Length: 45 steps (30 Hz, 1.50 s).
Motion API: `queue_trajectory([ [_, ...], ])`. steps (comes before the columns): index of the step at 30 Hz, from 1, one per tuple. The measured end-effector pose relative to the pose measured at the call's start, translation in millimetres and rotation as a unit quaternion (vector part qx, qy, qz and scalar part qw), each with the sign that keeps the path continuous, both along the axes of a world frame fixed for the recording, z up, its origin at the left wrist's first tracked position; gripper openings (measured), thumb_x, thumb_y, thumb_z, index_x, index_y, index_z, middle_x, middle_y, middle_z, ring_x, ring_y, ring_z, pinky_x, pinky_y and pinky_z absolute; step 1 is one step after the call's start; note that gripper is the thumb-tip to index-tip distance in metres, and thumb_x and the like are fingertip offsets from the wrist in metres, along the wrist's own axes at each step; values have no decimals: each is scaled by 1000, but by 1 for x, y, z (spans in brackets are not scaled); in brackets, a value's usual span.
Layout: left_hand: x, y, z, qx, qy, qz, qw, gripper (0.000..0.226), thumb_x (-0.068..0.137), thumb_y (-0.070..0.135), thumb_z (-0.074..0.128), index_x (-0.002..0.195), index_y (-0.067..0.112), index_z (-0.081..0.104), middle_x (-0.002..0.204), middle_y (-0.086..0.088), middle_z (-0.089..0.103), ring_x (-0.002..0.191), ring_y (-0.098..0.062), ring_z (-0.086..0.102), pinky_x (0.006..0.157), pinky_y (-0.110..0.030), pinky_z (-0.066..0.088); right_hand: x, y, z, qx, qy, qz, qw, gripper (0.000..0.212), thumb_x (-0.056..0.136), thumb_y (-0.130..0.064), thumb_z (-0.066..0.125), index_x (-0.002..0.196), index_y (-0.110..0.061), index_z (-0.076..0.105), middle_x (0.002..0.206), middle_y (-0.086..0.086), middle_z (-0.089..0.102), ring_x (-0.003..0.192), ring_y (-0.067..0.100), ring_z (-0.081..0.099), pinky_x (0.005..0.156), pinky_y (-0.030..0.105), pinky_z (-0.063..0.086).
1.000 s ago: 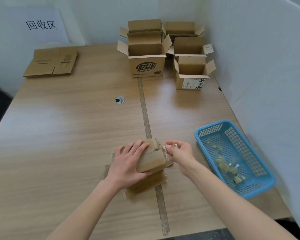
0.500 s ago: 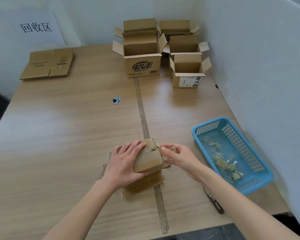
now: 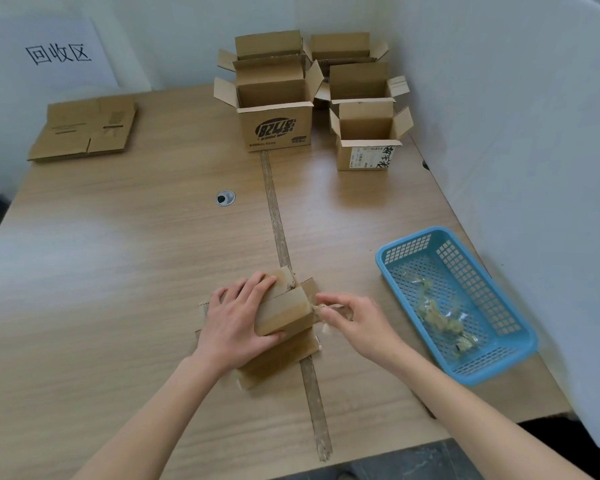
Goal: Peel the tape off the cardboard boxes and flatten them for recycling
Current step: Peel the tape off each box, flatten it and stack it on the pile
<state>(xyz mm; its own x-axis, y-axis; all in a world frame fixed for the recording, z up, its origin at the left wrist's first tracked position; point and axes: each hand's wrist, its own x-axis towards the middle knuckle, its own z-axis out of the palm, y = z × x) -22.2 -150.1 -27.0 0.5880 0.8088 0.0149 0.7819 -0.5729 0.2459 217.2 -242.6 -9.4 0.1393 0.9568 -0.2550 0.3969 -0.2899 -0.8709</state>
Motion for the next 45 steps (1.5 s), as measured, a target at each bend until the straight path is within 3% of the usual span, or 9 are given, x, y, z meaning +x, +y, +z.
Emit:
queue_trajectory([
  [3,2,0,0,3,3,-1,1000,98,67,81,61,151,39,31,157,17,34,137,-16,41,108,-43,30,2,-6,5,22,-15,47,999,26,96,-21,68,122,-20,72,116,-15,69,110,-5,61,98,18,47],
  [10,0,0,0,-3,0,-5,1000,98,67,81,60,150,40,30,157,18,34,137,-14,40,107,-40,28,-12,-8,3,79,-81,8,994,24,87,-13,78,111,-20,78,58,-33,60,59,-9,61,61,4,42],
  [15,0,1,-1,-1,2,-4,1000,98,66,81,62,150,40,31,157,18,33,138,-14,39,109,-41,28,15,-6,14,94,-67,3,993,34,95,6,48,100,-21,69,88,-8,62,75,8,64,66,19,53],
  [21,1,-1,0,1,-3,-1,1000,98,66,82,62,150,41,31,157,18,35,137,-15,40,109,-43,30,42,-12,18,79,-108,-57,989,26,86,-24,40,60,-24,43,54,-5,45,53,8,38,54,30,32],
  [29,0,0,-1,2,0,0,1000,98,66,83,60,150,42,30,156,19,34,135,-14,41,109,-42,30,56,-21,10,42,-186,-44,981,48,99,-56,30,67,-24,45,65,-9,51,61,9,49,60,33,38],
  [32,0,0,-1,4,1,-2,1000,98,66,82,60,150,41,30,156,19,34,136,-15,41,109,-43,30,75,-23,5,31,-189,-46,980,30,104,-28,42,97,-24,70,97,-7,68,91,7,62,79,25,43],
  [35,0,0,0,2,0,-2,1000,98,67,82,60,150,41,30,157,19,34,136,-15,41,109,-43,30,101,-31,4,55,-181,-90,978,26,96,-14,66,119,-25,72,96,-13,73,86,2,65,79,19,46],
  [40,0,0,0,0,3,-1,1000,98,66,82,61,150,41,29,157,20,33,137,-14,40,109,-42,29,135,-44,1,42,-205,-223,952,17,74,-34,88,86,-33,75,96,-14,65,86,3,57,76,29,42],
  [45,-1,0,-1,0,1,-1,1000,99,66,81,63,150,42,29,156,20,33,136,-14,39,109,-43,29,149,-50,-6,70,-283,-264,919,12,73,-24,90,77,-22,79,75,-4,69,68,9,63,70,31,52],
])
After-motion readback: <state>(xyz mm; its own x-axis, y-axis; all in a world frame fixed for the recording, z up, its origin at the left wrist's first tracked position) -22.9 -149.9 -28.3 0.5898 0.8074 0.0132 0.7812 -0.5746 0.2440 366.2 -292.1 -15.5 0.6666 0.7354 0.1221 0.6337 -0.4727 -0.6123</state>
